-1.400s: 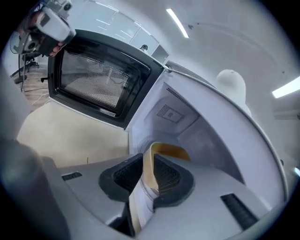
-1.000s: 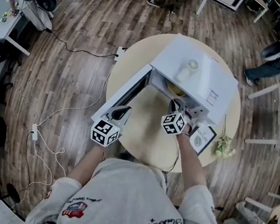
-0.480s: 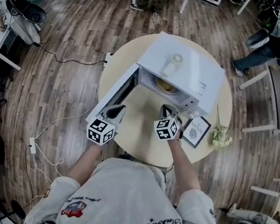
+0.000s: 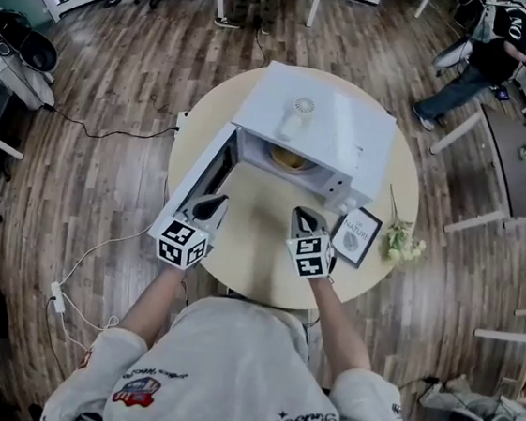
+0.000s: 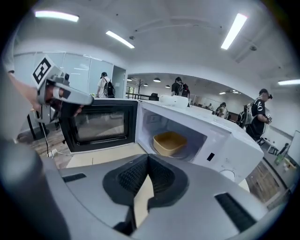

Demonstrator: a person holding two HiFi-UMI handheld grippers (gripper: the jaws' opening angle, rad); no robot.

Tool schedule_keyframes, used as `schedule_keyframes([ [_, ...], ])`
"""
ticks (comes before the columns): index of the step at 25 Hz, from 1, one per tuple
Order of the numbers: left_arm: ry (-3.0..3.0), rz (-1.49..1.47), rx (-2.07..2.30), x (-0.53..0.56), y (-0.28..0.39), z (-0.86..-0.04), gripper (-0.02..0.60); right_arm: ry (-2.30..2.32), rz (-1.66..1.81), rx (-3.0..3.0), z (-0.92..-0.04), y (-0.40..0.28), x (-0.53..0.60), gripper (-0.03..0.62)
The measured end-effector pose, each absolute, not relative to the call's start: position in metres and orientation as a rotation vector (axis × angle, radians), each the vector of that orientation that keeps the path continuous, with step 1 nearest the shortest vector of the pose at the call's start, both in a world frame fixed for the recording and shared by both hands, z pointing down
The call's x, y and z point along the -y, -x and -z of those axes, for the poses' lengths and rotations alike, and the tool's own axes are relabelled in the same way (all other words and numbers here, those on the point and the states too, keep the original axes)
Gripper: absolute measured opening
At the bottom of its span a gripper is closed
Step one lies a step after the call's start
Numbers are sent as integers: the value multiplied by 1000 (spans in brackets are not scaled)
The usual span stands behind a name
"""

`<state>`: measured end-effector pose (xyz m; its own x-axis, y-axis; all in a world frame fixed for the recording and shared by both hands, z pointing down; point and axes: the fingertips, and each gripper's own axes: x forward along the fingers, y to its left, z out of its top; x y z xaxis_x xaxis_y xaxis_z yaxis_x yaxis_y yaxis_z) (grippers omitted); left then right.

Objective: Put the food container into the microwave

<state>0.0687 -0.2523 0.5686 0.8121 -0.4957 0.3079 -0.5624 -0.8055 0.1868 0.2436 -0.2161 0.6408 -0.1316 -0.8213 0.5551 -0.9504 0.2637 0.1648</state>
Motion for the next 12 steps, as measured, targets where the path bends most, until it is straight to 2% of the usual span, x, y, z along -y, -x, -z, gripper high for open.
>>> schedule_keyframes([
  [12, -2807, -326, 754, 248, -92, -548, 5, -1899, -362, 2140, -550, -264, 186, 5],
])
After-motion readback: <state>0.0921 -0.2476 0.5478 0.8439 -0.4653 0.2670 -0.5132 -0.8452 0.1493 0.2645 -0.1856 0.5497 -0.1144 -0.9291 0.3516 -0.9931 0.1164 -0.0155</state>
